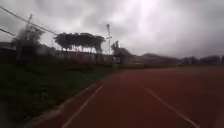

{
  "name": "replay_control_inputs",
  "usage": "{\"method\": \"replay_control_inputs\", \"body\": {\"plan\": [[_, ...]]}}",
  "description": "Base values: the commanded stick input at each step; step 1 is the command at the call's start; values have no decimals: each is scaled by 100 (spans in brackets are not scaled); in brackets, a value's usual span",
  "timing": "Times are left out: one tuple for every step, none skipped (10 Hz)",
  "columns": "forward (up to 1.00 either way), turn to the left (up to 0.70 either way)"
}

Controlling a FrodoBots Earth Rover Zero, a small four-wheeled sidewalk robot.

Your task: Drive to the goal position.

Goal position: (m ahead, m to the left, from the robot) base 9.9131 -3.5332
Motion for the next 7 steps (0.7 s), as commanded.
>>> {"method": "replay_control_inputs", "body": {"plan": [[70, 0], [70, 0], [70, 0], [70, 0], [70, 0], [70, 0], [70, 0]]}}
